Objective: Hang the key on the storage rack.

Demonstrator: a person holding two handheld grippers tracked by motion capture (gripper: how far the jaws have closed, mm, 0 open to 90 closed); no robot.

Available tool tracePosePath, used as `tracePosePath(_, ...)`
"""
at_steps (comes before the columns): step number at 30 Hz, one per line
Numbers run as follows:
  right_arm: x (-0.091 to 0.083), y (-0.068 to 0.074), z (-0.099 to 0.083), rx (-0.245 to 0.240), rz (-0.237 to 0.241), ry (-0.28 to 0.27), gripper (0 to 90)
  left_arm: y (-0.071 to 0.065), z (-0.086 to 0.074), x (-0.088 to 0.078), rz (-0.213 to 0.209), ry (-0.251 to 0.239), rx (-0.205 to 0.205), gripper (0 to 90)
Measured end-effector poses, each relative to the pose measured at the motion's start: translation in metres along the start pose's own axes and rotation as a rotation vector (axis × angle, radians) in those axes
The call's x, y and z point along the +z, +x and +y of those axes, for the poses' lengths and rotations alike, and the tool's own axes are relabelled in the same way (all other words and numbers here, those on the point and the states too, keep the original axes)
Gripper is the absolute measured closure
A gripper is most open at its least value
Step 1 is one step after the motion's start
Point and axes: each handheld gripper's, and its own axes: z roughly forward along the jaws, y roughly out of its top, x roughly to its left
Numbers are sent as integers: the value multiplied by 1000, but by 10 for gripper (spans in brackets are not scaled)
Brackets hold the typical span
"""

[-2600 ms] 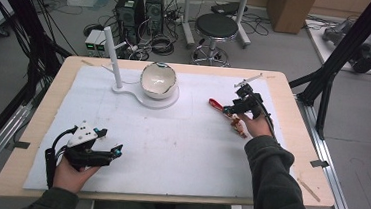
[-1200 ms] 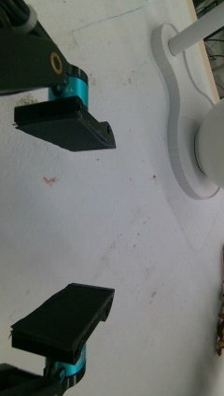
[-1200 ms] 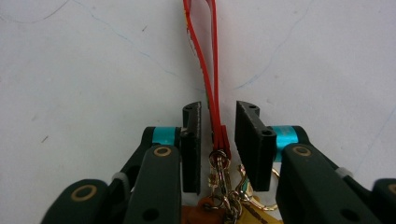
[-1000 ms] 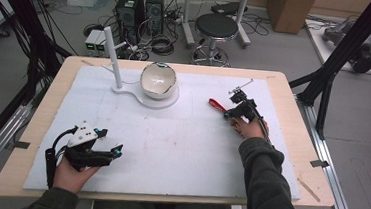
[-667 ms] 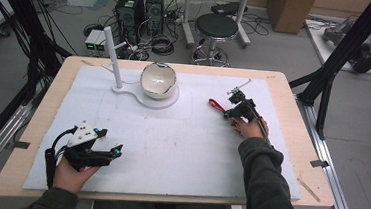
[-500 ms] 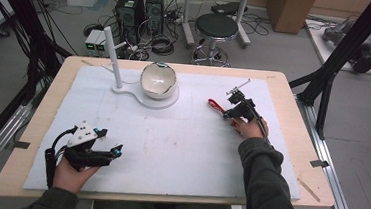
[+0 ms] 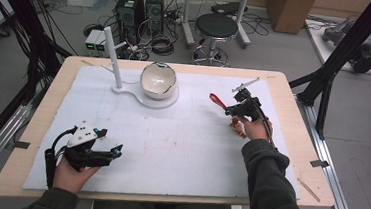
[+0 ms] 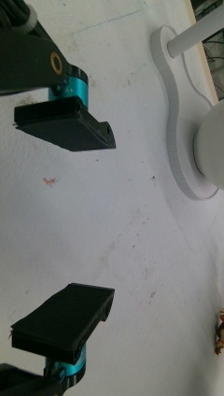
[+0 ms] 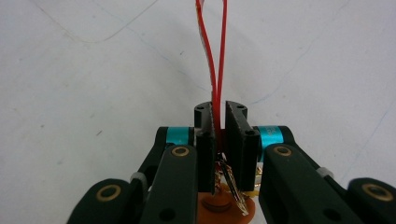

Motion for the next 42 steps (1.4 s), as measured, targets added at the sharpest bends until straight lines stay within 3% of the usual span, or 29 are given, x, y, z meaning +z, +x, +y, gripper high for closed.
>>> tracePosePath(28,-54,15,-1,-29,71,-227,829,0,1,-1,10,-4,3,239)
tracePosePath(42,-68,25,3,-49,86,-274,829,-1,1,-1,7,-3,6,239)
